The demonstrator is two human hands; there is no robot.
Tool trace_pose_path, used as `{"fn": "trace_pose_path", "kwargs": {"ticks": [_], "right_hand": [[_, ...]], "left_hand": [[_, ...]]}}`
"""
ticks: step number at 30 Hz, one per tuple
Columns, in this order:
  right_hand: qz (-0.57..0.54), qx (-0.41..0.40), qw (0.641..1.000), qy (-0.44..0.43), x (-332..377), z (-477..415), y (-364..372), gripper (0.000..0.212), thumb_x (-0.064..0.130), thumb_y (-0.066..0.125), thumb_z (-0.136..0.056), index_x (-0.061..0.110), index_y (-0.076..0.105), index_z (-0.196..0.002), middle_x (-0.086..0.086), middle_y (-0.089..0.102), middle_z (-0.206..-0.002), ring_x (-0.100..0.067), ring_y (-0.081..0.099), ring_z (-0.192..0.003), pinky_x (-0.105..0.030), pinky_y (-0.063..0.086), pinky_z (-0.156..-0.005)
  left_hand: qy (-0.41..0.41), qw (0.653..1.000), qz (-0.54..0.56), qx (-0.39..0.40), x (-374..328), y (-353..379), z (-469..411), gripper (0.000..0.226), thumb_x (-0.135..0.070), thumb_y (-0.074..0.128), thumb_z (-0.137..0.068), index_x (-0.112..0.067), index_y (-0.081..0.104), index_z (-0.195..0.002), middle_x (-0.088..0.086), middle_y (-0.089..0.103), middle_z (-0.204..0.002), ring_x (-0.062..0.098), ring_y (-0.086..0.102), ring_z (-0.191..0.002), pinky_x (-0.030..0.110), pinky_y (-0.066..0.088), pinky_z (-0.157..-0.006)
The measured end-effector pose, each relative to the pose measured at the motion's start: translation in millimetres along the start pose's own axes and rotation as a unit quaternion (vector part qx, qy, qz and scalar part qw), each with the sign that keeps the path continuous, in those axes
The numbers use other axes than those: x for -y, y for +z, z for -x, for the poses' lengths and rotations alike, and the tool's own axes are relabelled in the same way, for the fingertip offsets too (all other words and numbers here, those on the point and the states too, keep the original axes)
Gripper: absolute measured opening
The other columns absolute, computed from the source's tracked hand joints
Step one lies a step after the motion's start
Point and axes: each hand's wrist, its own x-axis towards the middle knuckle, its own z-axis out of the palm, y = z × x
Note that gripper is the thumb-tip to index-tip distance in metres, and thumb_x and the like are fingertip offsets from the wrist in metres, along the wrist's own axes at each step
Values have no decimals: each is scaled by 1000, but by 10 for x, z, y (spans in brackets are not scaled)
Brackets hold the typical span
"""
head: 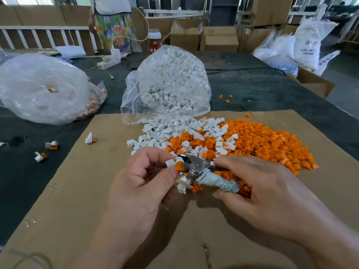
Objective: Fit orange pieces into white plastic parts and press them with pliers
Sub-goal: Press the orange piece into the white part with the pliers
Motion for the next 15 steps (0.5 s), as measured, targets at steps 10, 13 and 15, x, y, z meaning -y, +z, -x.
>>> {"fn": "trace_pose_path", "kwargs": {"ticks": [10,13,15], "right_hand": [[34,18,999,-4,18,-25,28,45,47,49,-82,23,63,-117,11,67,-96,-15,62,-86,-38,51,-72],[49,33,998,-1,10,-36,45,46,52,44,-83,26,64,-114,12,64,-91,-14,59,-84,-38,48,-73],[54,40,998,3,12,-28,62,44,57,41,-84,29,64,-108,13,60,-85,-12,56,-78,-34,48,-67]], "left_hand": [[-21,999,31,30,-17,-13,-19,8,-24,67,-70,-24,71,-77,-1,59,-57,11,56,-51,20,45,-44],[-21,999,16,33,15,-26,-26,13,-12,66,-81,-24,71,-79,-1,59,-57,11,56,-51,20,46,-45],[-22,999,2,33,39,-34,-28,19,-7,65,-86,-24,71,-79,0,59,-58,11,56,-52,20,46,-46]]}}
